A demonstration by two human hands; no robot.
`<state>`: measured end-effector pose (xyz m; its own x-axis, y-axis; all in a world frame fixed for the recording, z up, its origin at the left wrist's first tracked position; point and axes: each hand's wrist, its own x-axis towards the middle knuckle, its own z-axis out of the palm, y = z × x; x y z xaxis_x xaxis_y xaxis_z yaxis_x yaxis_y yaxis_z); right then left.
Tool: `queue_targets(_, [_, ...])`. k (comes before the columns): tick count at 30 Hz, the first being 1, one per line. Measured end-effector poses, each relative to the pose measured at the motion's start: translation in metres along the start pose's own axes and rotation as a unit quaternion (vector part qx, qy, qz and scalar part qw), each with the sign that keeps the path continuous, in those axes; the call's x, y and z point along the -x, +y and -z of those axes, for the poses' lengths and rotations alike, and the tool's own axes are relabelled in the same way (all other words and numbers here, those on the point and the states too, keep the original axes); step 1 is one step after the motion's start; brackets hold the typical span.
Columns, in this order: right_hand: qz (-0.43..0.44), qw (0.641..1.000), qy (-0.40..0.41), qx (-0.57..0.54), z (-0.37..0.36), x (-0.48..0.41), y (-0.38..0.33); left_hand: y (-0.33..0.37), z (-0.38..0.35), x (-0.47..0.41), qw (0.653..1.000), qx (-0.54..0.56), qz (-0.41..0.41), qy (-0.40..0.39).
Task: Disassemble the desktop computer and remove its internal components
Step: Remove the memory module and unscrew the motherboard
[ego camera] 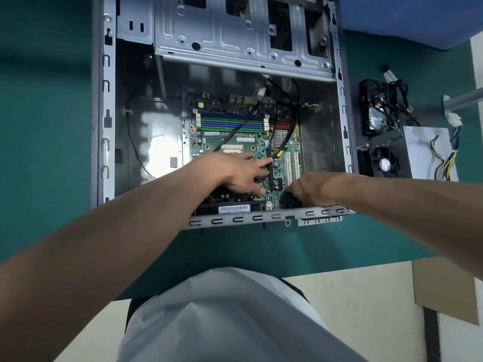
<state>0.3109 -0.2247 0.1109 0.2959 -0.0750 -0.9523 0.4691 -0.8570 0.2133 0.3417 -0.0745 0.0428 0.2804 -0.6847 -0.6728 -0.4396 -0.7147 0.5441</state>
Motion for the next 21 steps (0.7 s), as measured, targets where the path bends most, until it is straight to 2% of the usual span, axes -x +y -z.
queue_targets(7, [-0.038,0.995,-0.035,-0.09,-0.0005,-0.0018,-0.0037,-0.0005,0.0014,0.0001,1.0,0.011,0.0,-0.004])
queue_targets(13, [-0.065,0.989,-0.004,-0.132,0.0006,0.0006,-0.0063,0.0005,0.0034,0.0003,1.0,0.014,0.001,-0.011])
queue_targets(21, [-0.048,0.991,0.007,-0.124,-0.0016,-0.0035,-0.0052,0.0008,0.0033,-0.0015,0.999,0.01,0.015,-0.035])
